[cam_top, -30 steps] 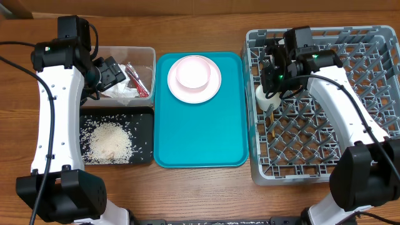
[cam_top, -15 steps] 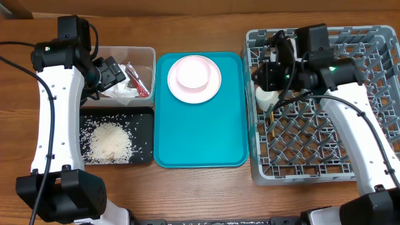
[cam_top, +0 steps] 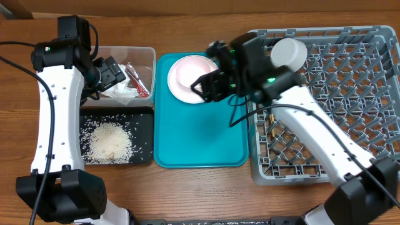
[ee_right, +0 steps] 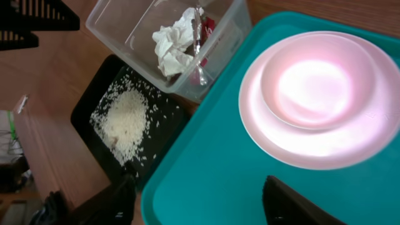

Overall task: Sort waste into correct bins and load items into the dishwasher
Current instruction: 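Reach the right gripper left to the pink bowl on the tray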

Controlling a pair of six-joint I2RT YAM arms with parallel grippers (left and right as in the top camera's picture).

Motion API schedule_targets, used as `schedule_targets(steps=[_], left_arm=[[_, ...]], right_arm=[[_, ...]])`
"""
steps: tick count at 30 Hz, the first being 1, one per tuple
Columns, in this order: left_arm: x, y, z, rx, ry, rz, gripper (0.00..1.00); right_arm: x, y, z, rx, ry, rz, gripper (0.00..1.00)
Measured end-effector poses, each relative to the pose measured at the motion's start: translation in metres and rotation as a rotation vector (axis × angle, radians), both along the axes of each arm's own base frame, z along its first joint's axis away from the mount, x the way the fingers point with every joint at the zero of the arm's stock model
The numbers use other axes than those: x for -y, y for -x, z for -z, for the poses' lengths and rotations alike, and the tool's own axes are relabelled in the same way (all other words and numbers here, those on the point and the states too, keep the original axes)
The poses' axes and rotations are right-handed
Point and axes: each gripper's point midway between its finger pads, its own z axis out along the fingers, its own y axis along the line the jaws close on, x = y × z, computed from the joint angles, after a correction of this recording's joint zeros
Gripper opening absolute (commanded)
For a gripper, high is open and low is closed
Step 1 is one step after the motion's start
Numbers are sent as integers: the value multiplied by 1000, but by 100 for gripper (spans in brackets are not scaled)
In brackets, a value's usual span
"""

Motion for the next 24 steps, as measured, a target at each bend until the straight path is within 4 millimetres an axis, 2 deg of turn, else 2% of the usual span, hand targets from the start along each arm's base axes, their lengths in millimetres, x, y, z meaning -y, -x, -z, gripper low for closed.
schedule_targets(steps=[3,6,11,14,19,24], left_arm=[[0,0,0,0,0,0,100],[0,0,0,0,0,0,100],[0,0,0,-1,0,0,100],[0,0,0,0,0,0,100],[0,0,0,0,0,0,100],[0,0,0,0,0,0,100]], right_arm=[[-24,-4,19,55,57,-1,64],[-41,-13,44,111,133,27,72],[-50,-44,81,217,231,93,85],[-51,-60,92,270,251,105,89],[-55,-76,104,349,279,92,89],[-55,-79,120,359,309,71,78]])
